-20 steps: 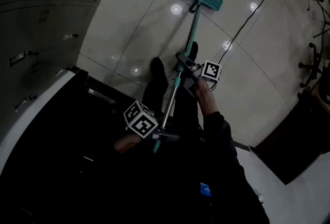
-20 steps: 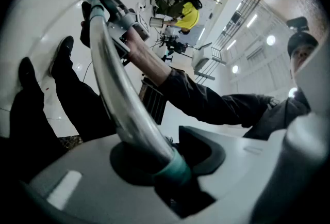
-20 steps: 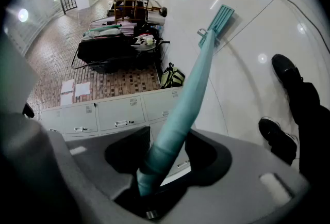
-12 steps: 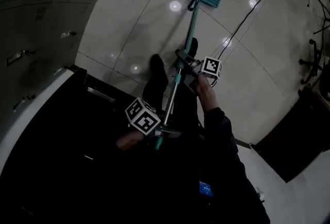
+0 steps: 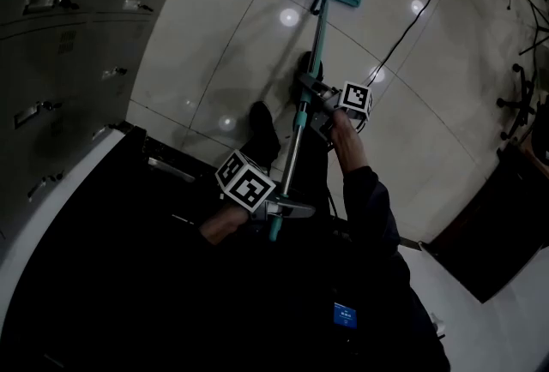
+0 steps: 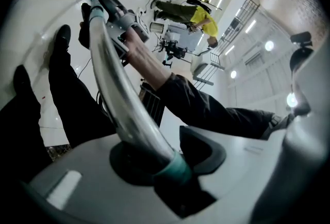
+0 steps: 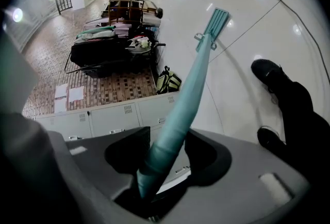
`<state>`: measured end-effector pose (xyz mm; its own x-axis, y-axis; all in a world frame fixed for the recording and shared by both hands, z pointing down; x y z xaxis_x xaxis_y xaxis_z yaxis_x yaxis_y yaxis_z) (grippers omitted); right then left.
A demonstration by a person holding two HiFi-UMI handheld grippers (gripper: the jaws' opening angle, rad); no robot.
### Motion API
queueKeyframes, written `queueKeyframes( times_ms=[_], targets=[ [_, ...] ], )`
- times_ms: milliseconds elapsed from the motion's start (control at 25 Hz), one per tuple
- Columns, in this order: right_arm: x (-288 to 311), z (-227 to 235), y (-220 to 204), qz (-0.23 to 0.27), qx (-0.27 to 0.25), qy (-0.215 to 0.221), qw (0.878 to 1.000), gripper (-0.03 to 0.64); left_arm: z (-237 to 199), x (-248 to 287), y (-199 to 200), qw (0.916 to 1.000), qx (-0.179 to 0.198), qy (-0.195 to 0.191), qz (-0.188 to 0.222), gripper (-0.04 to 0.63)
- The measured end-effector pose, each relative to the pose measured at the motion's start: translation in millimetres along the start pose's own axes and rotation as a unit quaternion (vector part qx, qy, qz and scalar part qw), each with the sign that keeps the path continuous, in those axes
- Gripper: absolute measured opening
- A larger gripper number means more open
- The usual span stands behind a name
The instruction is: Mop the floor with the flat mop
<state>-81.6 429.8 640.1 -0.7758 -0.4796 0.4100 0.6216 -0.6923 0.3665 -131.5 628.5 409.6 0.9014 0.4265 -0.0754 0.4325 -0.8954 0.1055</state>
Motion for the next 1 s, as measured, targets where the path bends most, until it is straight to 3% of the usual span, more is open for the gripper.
queueKeyframes(
  times_ms=[480,720,1000],
  targets=[
    [30.4,-56.6,115.0,-0.001,-0.002,0.04,0.999,0.216,-0.3,-9.1,128.2,0.9997,0.013,0.016,0.012,0.149],
    [41.5,-102.1,200.3,-0.018,-0.008,0.056,0.998,0.216,12.2,-5.3,226.4,0.999,0.01,0.028,0.033,0.149],
    [48.6,-155.9,318.2,-0.051,-0.02,0.045,0.997,0.216,19.9,7.5,356.4,0.9972,0.006,0.056,0.049,0.15]
  ],
)
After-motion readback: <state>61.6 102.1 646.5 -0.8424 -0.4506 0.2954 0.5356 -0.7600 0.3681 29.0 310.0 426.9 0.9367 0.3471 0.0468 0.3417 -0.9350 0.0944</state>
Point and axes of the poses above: the fingertips, and each gripper's own axes: x forward along the fingers, z to its right, y out of its top, the point moved 3 cm from there along -x, backward along the fingers, and after that the axes turned 8 degrees about x, right-handed, at the moved point
